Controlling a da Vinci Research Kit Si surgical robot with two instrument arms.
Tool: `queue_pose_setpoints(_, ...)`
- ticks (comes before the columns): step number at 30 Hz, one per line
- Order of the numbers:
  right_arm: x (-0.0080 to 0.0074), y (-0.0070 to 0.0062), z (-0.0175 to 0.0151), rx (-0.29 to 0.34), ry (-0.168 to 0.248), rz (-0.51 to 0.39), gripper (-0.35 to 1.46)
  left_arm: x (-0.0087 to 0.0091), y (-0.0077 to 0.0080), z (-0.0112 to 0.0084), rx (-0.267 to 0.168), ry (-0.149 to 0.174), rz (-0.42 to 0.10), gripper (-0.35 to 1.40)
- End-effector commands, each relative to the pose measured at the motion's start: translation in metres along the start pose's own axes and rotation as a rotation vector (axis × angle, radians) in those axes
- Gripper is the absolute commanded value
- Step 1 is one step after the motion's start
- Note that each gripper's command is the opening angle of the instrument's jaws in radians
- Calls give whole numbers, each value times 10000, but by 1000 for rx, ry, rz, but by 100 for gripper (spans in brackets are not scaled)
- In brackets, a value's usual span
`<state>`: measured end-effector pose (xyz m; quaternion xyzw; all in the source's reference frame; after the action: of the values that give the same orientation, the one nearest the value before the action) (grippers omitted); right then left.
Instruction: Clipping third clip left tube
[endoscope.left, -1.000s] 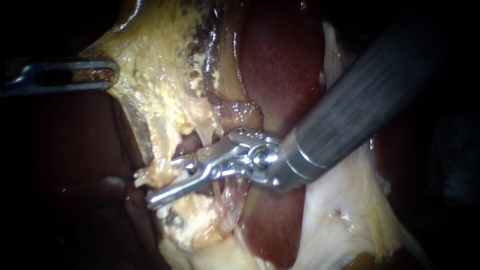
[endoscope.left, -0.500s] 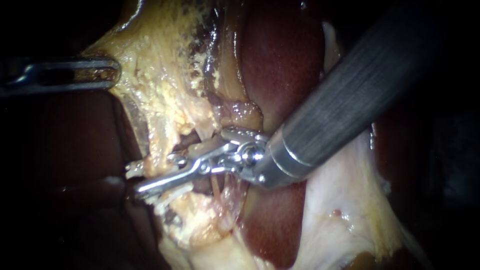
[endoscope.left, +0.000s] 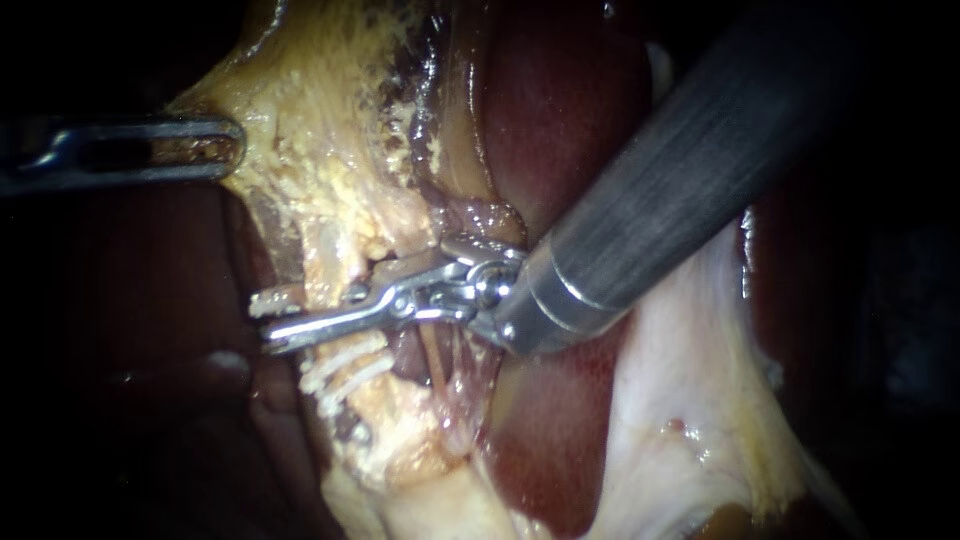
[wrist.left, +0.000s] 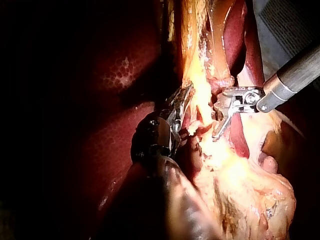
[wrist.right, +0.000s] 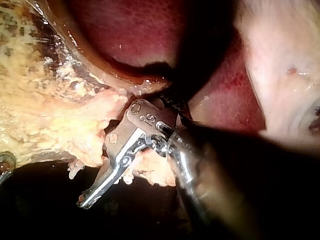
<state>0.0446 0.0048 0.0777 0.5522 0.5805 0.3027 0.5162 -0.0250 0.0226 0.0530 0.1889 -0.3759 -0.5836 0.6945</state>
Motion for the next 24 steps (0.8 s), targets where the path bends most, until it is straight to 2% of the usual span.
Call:
queue_pose_setpoints(1, 1, -2, 0, -3, 3, 1, 49, 0, 0, -1, 2, 0, 0, -35)
queue_pose_setpoints(6, 5, -5, -1, -9, 9, 10, 49, 0, -1, -1, 2, 0, 0, -35)
queue_pose_setpoints(20, 6, -6, -1, -12, 8, 22, 46, 0, -1, -1, 1, 0, 0, -35)
queue_pose_setpoints(22, 6, -5, -3, -14, 10, 22, 31, 0, -1, -1, 1, 0, 0, -35)
queue_pose_setpoints(23, 6, -5, -4, -15, 10, 22, 12, 0, -1, -1, 1, 0, 0, -35)
queue_pose_setpoints(24, 5, -4, -7, -16, 13, 5, -16, 0, -1, -1, 1, 0, 0, -35)
